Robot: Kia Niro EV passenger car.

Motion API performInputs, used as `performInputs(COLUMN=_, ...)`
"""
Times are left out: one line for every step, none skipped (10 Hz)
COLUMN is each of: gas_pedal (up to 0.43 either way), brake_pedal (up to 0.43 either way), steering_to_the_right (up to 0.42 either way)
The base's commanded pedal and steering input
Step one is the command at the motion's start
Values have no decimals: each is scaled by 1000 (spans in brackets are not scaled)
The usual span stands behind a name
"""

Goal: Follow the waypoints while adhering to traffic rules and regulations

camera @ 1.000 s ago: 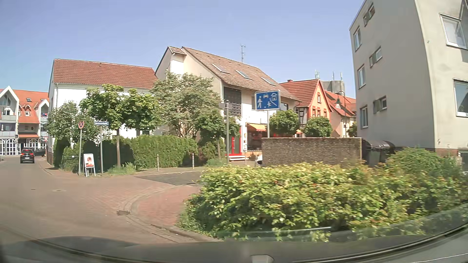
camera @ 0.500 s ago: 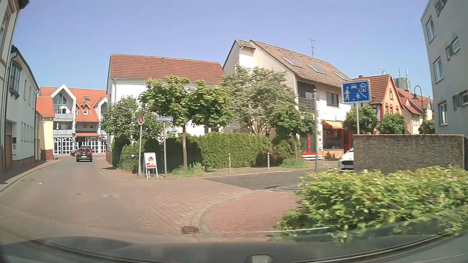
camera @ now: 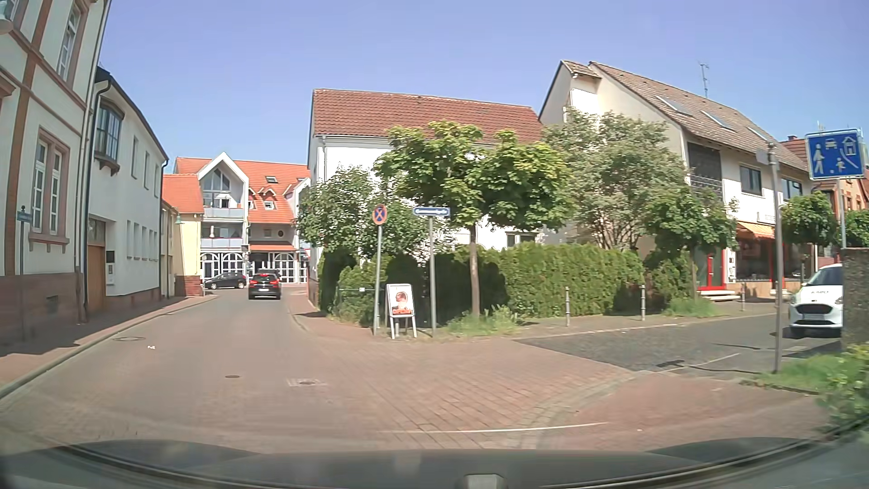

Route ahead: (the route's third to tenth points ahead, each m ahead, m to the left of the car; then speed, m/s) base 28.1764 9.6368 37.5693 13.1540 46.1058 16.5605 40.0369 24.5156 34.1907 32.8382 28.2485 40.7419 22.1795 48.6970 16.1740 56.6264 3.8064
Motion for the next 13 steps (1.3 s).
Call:
performInputs(gas_pedal=98, brake_pedal=0, steering_to_the_right=-485)
performInputs(gas_pedal=87, brake_pedal=0, steering_to_the_right=-478)
performInputs(gas_pedal=87, brake_pedal=0, steering_to_the_right=-450)
performInputs(gas_pedal=87, brake_pedal=0, steering_to_the_right=-409)
performInputs(gas_pedal=87, brake_pedal=0, steering_to_the_right=-379)
performInputs(gas_pedal=79, brake_pedal=0, steering_to_the_right=-335)
performInputs(gas_pedal=79, brake_pedal=0, steering_to_the_right=-290)
performInputs(gas_pedal=79, brake_pedal=0, steering_to_the_right=-235)
performInputs(gas_pedal=79, brake_pedal=0, steering_to_the_right=-194)
performInputs(gas_pedal=79, brake_pedal=0, steering_to_the_right=-135)
performInputs(gas_pedal=79, brake_pedal=0, steering_to_the_right=-96)
performInputs(gas_pedal=79, brake_pedal=0, steering_to_the_right=-51)
performInputs(gas_pedal=79, brake_pedal=0, steering_to_the_right=-16)
